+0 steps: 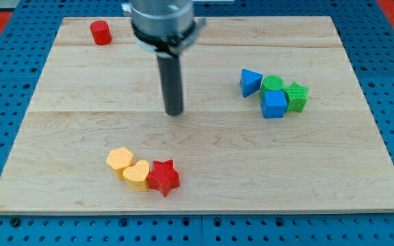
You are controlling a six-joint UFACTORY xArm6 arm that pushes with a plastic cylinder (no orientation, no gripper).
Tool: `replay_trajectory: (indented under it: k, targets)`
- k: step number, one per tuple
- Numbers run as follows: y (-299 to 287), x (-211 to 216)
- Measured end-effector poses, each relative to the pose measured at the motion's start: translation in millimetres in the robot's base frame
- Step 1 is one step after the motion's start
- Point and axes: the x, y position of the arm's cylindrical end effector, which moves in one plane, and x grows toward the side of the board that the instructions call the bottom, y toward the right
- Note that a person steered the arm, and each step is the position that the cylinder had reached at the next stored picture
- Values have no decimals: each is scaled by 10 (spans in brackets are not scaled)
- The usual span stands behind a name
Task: Slide the yellow heart and the yellow hexagon slightly up
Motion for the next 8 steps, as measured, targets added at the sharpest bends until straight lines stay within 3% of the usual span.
replay_trajectory:
  k: [1,3,4,5,6,8]
  targets:
    - [-139,72]
    - [-1382,94]
    - [-1528,627]
    - [-1204,1365]
    - [-776,1327]
    - [-1287,1057]
